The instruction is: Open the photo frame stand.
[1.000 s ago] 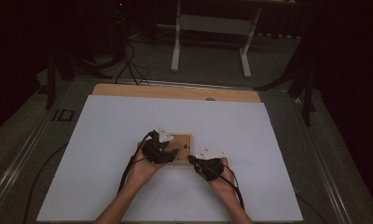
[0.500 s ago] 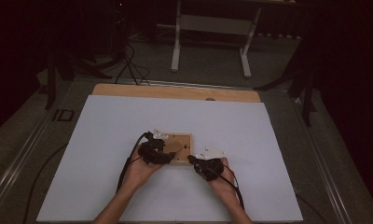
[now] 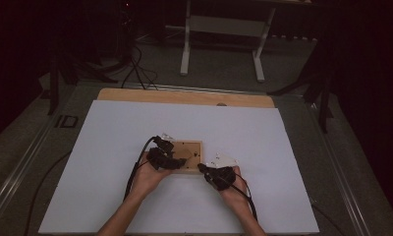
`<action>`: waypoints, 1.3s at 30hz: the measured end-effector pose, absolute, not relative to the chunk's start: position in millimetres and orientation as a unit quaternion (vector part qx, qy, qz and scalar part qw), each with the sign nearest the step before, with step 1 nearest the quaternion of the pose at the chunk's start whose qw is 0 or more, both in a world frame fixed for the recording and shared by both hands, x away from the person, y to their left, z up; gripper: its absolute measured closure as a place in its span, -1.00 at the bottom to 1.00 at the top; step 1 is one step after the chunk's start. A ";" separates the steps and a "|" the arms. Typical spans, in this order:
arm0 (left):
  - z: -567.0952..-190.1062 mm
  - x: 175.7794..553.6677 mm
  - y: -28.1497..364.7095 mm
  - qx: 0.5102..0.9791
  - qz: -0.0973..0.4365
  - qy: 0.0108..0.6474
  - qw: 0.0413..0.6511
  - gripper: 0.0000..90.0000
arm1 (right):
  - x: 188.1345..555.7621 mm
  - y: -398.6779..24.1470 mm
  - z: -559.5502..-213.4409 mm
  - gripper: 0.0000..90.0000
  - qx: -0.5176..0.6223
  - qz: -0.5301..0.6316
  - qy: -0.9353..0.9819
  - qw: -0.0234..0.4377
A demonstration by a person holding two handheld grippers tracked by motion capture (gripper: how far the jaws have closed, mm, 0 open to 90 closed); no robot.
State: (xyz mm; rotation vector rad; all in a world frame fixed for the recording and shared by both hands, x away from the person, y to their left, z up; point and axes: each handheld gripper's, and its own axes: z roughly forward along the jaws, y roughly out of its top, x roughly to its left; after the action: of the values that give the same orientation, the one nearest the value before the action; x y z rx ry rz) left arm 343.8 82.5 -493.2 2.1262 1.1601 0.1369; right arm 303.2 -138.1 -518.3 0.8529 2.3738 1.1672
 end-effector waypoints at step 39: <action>-490.9 347.0 78.8 0.821 0.055 0.445 0.353 0.17 | 305.3 -139.8 -516.8 0.74 0.300 0.411 0.844 0.171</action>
State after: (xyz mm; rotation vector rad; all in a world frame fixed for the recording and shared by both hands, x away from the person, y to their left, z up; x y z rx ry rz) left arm 347.0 78.8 -490.9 2.1242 1.1517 0.1424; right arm 305.3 -139.8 -516.8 0.8509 2.3956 1.1672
